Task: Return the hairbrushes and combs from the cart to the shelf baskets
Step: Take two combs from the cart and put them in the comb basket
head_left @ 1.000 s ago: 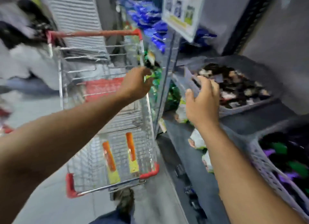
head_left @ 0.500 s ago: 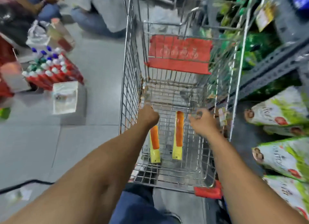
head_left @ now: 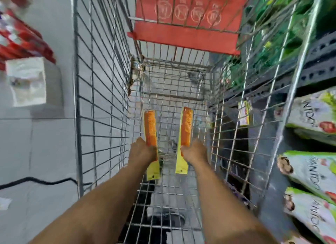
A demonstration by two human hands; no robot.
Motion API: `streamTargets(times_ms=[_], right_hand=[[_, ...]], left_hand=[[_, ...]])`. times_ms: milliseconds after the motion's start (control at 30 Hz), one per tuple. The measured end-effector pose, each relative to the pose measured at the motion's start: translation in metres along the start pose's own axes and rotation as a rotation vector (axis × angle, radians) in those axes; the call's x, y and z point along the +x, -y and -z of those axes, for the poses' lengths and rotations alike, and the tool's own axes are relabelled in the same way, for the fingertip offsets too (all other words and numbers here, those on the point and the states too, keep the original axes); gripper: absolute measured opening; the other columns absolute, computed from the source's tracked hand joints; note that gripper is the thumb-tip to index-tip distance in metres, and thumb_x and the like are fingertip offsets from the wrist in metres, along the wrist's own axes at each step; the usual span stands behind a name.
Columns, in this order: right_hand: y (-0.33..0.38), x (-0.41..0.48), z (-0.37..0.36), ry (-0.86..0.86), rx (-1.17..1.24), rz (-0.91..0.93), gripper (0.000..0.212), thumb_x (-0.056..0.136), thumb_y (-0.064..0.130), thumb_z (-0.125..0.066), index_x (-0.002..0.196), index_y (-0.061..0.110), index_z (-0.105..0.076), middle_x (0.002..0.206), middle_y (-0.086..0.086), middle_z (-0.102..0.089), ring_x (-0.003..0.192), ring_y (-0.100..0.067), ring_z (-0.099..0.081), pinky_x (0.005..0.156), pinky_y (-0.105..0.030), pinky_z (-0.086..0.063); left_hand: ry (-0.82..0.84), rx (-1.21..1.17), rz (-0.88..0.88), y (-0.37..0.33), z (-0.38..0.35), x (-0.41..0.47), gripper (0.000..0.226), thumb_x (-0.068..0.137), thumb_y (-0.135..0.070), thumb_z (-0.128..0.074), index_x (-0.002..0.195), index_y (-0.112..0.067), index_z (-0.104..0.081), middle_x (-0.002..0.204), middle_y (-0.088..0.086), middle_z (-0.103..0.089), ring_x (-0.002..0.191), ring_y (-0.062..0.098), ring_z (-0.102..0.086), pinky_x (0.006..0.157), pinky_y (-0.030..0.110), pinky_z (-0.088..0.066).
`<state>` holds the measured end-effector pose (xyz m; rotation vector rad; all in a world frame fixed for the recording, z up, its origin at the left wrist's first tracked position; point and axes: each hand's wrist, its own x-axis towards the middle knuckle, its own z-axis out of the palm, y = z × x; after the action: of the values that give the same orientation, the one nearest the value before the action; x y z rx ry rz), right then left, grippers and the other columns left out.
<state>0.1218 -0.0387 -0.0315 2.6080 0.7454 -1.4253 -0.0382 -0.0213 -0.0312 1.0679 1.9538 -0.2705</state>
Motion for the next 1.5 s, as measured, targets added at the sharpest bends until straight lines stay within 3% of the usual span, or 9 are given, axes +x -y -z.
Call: streamTargets(times_ms=[267, 500, 700, 900, 1000, 1233, 1300, 1400, 1500], right_hand=[[0.008, 0.001, -0.009, -0.124, -0.096, -0.072, 0.051, 0.081, 0.031, -0.069, 0.120, 0.007, -0.049, 0.118, -0.017, -0.056, 0.097, -0.039, -0.063, 0.075, -0.044, -0.053], [0.007, -0.002, -0.002, -0.127, 0.008, -0.059, 0.029, 0.089, 0.021, -0.062, 0.112, 0.006, -0.052, 0.114, -0.015, -0.064, 0.092, -0.035, -0.064, 0.072, -0.041, -0.053], [0.002, -0.019, 0.025, -0.100, 0.204, -0.028, 0.024, 0.095, 0.020, -0.048, 0.115, 0.008, -0.054, 0.116, -0.014, -0.063, 0.084, -0.029, -0.056, 0.061, -0.028, -0.041], [0.002, -0.052, 0.052, -0.075, 0.396, 0.061, 0.042, 0.096, 0.018, -0.048, 0.136, 0.010, -0.040, 0.132, -0.013, -0.054, 0.118, -0.035, -0.052, 0.098, -0.042, -0.044], [0.006, -0.075, 0.064, -0.078, 0.505, 0.130, 0.037, 0.094, 0.014, -0.049, 0.131, 0.012, -0.043, 0.115, -0.002, -0.054, 0.108, -0.029, -0.053, 0.088, -0.035, -0.042], [0.004, -0.144, 0.101, -0.057, 0.653, 0.277, 0.051, 0.093, 0.022, -0.046, 0.142, 0.013, -0.034, 0.143, -0.006, -0.044, 0.122, -0.025, -0.046, 0.103, -0.042, -0.036], [0.002, -0.168, 0.116, -0.084, 0.657, 0.326, 0.041, 0.091, 0.024, -0.048, 0.130, 0.014, -0.048, 0.132, -0.007, -0.056, 0.112, -0.026, -0.055, 0.099, -0.044, -0.043], [-0.007, -0.202, 0.137, -0.106, 0.742, 0.413, 0.010, 0.090, 0.016, -0.049, 0.086, 0.012, -0.057, 0.080, -0.007, -0.058, 0.070, -0.018, -0.050, 0.069, -0.036, -0.046], [-0.021, -0.236, 0.158, -0.147, 0.849, 0.486, 0.015, 0.090, 0.008, -0.050, 0.081, 0.013, -0.060, 0.069, -0.001, -0.052, 0.064, -0.014, -0.046, 0.059, -0.029, -0.038]], left_hand=[[-0.028, -0.014, 0.024, 0.000, -0.003, 0.007, 0.026, 0.082, -0.029, -0.068, 0.091, -0.011, -0.052, 0.090, 0.008, -0.060, 0.078, 0.025, -0.057, 0.059, 0.034, -0.045], [-0.004, -0.256, 0.098, -0.003, -0.003, 0.008, 0.023, 0.077, -0.014, -0.070, 0.083, -0.015, -0.048, 0.083, 0.005, -0.058, 0.078, 0.026, -0.061, 0.062, 0.037, -0.055], [0.008, -0.433, 0.031, -0.008, 0.005, -0.005, 0.044, 0.074, -0.019, -0.077, 0.112, -0.009, -0.059, 0.103, 0.008, -0.065, 0.087, 0.028, -0.067, 0.075, 0.043, -0.059], [0.124, -0.682, -0.049, -0.019, 0.025, -0.028, 0.028, 0.081, -0.006, -0.071, 0.107, -0.003, -0.060, 0.094, 0.017, -0.069, 0.071, 0.032, -0.070, 0.058, 0.045, -0.061], [0.128, -0.763, -0.102, -0.028, 0.040, -0.044, 0.034, 0.082, -0.002, -0.070, 0.113, 0.000, -0.058, 0.098, 0.018, -0.067, 0.070, 0.029, -0.070, 0.050, 0.036, -0.058], [0.138, -0.865, -0.289, -0.043, 0.086, -0.101, 0.029, 0.083, 0.001, -0.067, 0.110, -0.001, -0.057, 0.100, 0.018, -0.064, 0.070, 0.020, -0.066, 0.043, 0.021, -0.052], [0.172, -0.887, -0.348, -0.048, 0.100, -0.124, 0.031, 0.084, 0.002, -0.066, 0.113, 0.000, -0.054, 0.102, 0.019, -0.063, 0.068, 0.019, -0.066, 0.043, 0.021, -0.052], [0.199, -0.877, -0.456, -0.055, 0.117, -0.158, 0.024, 0.084, 0.003, -0.065, 0.107, 0.003, -0.056, 0.094, 0.021, -0.063, 0.059, 0.017, -0.065, 0.044, 0.023, -0.052], [0.206, -0.864, -0.559, -0.066, 0.126, -0.188, 0.024, 0.082, 0.001, -0.067, 0.104, 0.006, -0.060, 0.092, 0.024, -0.064, 0.067, 0.023, -0.064, 0.049, 0.030, -0.053]])
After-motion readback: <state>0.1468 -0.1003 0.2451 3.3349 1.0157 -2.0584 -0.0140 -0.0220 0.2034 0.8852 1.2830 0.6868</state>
